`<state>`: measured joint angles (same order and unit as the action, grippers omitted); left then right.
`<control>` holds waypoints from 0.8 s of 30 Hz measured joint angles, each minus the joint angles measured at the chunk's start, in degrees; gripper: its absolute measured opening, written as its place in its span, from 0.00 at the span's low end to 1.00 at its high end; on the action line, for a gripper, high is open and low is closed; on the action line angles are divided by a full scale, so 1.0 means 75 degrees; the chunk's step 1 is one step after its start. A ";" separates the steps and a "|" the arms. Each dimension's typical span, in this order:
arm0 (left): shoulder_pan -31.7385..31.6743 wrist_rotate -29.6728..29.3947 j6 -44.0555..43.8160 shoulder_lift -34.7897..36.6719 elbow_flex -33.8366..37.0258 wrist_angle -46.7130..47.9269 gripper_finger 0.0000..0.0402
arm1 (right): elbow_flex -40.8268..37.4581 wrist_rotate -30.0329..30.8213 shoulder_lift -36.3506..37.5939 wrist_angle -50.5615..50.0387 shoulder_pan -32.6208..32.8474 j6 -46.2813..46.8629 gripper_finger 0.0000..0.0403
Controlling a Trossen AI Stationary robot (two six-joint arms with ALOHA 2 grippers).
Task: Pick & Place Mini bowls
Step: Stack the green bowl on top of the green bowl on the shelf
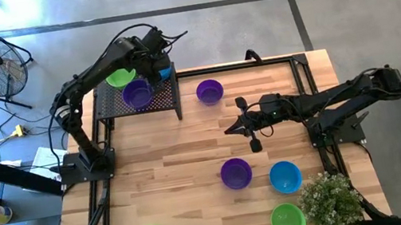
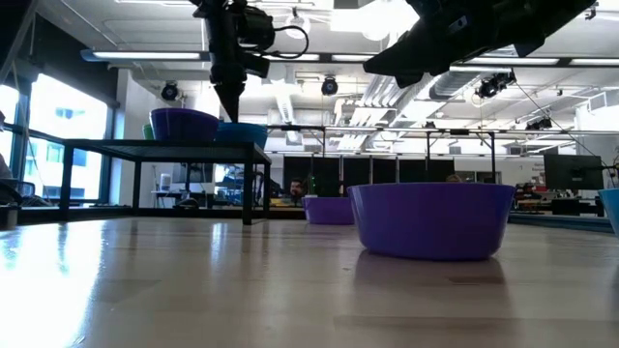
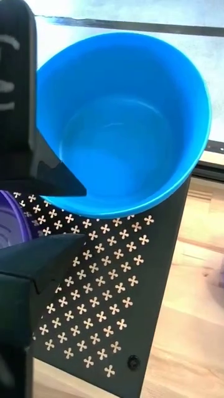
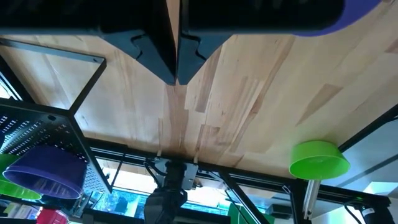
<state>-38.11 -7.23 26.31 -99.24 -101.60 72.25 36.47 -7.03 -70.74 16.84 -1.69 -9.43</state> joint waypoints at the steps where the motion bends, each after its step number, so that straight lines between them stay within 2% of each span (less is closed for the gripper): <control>1: 0.0000 0.0000 0.0000 0.0015 0.0000 0.0014 0.26 | 0.0000 0.0000 0.0000 0.0000 0.0000 0.0000 0.01; 11: 0.0086 -0.0121 0.0025 0.0663 0.0000 0.0076 0.26 | 0.0000 0.0000 0.0000 0.0009 -0.0006 0.0000 0.00; 16: 0.0373 -0.0154 -0.0443 0.1135 0.0000 -0.0111 0.26 | -0.0037 0.0144 0.0000 0.0138 -0.0006 0.0029 0.00; 21: 0.0993 -0.0087 -0.0577 0.1437 0.0177 -0.1078 0.24 | -0.0729 0.0356 -0.0006 0.1451 -0.0006 0.0089 0.00; 24: 0.1361 0.0472 -0.0705 0.1590 0.0523 -0.1898 0.18 | -0.1293 0.0361 -0.0006 0.2583 -0.0006 0.0385 0.00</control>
<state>-27.90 -3.69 21.02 -87.32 -97.68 58.01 26.77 -4.32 -70.78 36.21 -1.74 -6.54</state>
